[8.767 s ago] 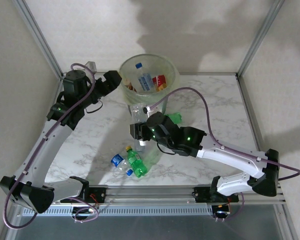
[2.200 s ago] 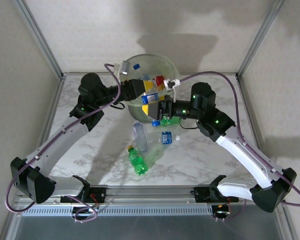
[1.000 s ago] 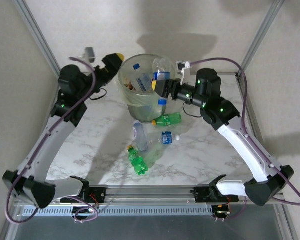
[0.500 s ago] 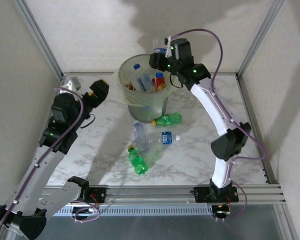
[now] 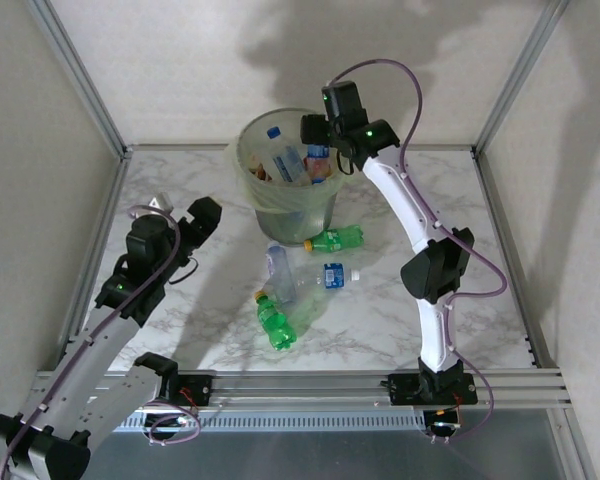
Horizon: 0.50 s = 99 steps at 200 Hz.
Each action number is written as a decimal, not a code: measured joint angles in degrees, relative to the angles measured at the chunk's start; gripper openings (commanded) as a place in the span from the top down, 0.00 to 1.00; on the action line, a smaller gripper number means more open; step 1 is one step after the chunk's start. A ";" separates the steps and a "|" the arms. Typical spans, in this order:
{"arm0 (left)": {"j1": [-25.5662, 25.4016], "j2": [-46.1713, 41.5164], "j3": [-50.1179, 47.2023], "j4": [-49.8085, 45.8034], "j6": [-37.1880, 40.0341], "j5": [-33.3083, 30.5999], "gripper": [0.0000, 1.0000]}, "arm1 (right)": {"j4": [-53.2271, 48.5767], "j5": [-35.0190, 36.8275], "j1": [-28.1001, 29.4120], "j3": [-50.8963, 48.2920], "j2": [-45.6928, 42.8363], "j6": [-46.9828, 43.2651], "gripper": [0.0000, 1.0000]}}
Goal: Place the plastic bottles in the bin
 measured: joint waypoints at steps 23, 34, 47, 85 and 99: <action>-0.28 -0.33 -1.68 -0.09 -0.85 0.07 0.15 | -0.33 0.50 0.00 0.96 0.04 0.02 0.16; -0.61 -0.31 -1.81 -0.04 -1.05 0.15 0.17 | -0.22 0.50 0.07 1.20 0.02 0.04 0.16; -1.55 -0.24 -1.92 0.13 -1.33 0.17 0.17 | -0.26 0.50 0.33 1.22 -0.20 0.02 0.16; -7.96 1.92 -3.74 1.68 -2.54 -0.33 0.19 | -0.04 1.49 4.26 -0.17 -4.15 -0.15 0.16; -9.92 3.19 -4.66 1.88 -3.21 -0.42 0.21 | 0.46 1.77 6.86 -3.13 -8.26 -0.35 0.16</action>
